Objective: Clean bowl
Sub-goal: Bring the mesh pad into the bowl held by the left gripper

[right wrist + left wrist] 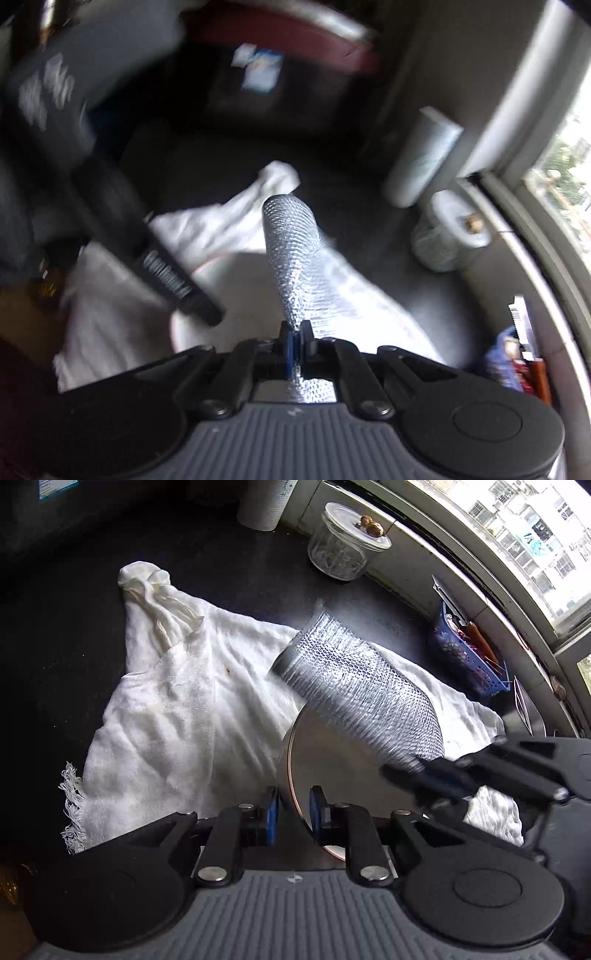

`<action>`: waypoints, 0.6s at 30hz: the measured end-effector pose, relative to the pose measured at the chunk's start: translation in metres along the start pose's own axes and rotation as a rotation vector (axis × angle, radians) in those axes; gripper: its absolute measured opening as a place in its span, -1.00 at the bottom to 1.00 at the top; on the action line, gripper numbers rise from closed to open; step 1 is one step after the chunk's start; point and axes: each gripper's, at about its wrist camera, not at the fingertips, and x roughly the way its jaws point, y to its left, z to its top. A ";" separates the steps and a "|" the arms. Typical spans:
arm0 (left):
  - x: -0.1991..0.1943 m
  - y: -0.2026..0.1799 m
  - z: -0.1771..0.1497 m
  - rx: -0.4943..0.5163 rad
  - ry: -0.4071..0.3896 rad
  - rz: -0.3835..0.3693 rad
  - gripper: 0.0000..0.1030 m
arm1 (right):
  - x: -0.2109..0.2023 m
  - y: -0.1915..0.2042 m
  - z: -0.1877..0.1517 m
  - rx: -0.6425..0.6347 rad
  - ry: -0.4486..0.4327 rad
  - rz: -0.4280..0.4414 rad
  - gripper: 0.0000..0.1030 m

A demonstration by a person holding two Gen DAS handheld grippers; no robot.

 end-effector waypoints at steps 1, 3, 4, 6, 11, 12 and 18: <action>0.000 0.000 0.000 0.001 0.002 -0.001 -0.67 | 0.005 0.001 0.000 -0.001 0.014 0.018 -0.93; 0.001 0.001 0.001 0.008 0.004 -0.004 -0.67 | 0.012 -0.004 0.001 0.041 0.032 0.072 -0.93; 0.001 0.001 0.001 0.012 0.006 -0.005 -0.67 | 0.016 -0.008 0.002 0.062 0.047 0.098 -0.93; 0.002 0.001 0.002 0.023 0.008 -0.006 -0.67 | 0.024 -0.013 0.005 0.088 0.080 0.139 -0.93; 0.004 0.000 0.004 0.054 0.015 -0.003 -0.67 | 0.045 -0.029 0.010 0.186 0.161 0.239 -0.93; 0.004 0.000 0.005 0.062 0.015 -0.004 -0.67 | 0.049 -0.030 0.010 0.196 0.177 0.253 -0.92; 0.005 0.000 0.010 0.092 0.009 -0.016 -0.66 | 0.067 -0.038 0.011 0.282 0.235 0.337 -0.94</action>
